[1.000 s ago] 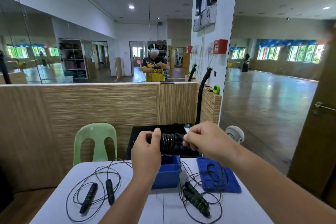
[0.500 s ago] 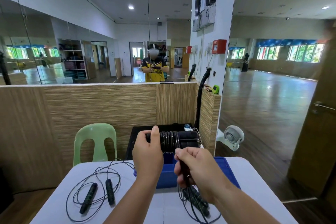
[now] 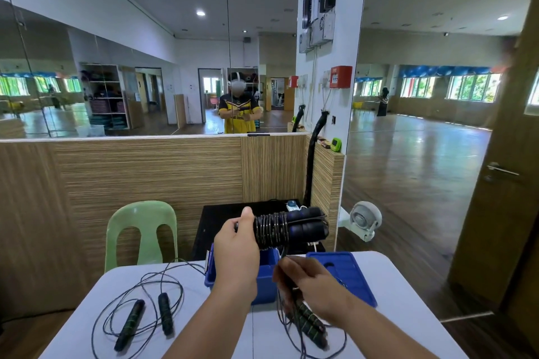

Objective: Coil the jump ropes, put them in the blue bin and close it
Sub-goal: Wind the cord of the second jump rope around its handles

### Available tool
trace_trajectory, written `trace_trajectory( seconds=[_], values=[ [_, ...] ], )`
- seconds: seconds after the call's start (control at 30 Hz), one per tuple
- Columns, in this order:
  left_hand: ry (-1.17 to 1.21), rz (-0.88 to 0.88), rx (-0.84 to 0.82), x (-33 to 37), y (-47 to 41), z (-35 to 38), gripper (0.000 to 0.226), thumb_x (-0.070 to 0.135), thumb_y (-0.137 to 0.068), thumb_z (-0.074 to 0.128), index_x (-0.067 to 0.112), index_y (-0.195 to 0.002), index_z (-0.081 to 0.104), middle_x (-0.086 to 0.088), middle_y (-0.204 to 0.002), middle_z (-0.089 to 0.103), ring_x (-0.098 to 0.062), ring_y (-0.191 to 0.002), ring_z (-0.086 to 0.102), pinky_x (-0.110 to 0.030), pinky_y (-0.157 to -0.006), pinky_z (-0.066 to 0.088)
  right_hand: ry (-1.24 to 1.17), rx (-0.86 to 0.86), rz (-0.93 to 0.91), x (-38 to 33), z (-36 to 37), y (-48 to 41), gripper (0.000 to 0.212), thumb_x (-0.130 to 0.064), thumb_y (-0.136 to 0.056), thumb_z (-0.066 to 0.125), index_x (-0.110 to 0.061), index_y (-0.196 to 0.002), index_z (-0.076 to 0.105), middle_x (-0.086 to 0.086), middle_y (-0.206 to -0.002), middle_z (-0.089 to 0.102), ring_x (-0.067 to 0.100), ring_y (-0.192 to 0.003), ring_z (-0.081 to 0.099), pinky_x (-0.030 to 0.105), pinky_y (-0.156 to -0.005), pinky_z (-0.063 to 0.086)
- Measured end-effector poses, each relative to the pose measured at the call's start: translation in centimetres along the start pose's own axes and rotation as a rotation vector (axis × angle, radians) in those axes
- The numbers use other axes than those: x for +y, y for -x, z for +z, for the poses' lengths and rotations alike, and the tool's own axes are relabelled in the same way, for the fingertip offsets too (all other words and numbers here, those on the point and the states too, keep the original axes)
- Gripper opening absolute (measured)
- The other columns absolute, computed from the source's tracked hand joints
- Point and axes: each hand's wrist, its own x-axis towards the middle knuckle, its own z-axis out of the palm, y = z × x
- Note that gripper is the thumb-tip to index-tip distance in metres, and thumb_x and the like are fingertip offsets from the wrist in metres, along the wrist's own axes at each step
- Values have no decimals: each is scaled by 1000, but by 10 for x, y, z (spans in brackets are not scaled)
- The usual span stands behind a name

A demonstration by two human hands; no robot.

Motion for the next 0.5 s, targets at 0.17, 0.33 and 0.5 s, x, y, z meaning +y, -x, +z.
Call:
trace_trajectory(
  seconds=[0.17, 0.33, 0.5],
  values=[
    [-29, 72, -154, 13, 7, 0, 38, 39, -102, 59, 16, -72, 59, 8, -53, 47, -11, -47, 38, -27, -46, 32, 424, -50, 70, -12, -55, -22, 34, -19, -101, 53, -18, -67, 56, -2, -65, 54, 18, -60, 53, 48, -72, 50],
    [-103, 178, -218, 12, 4, -10, 34, 34, -101, 62, 16, -72, 61, 4, -61, 58, -11, -55, 53, -34, -57, 46, 723, -65, 0, -78, -96, -40, 38, -31, -105, 56, 1, -84, 58, 4, -77, 52, 18, -70, 52, 32, -68, 41],
    [-141, 230, -183, 6, -9, -14, 31, 39, -100, 62, 24, -72, 63, 0, -65, 63, -18, -62, 60, -44, -61, 53, 810, -72, -54, -123, -103, -41, 35, -33, -101, 61, -13, -74, 53, -5, -65, 41, 4, -51, 35, 14, -52, 34]
  ],
)
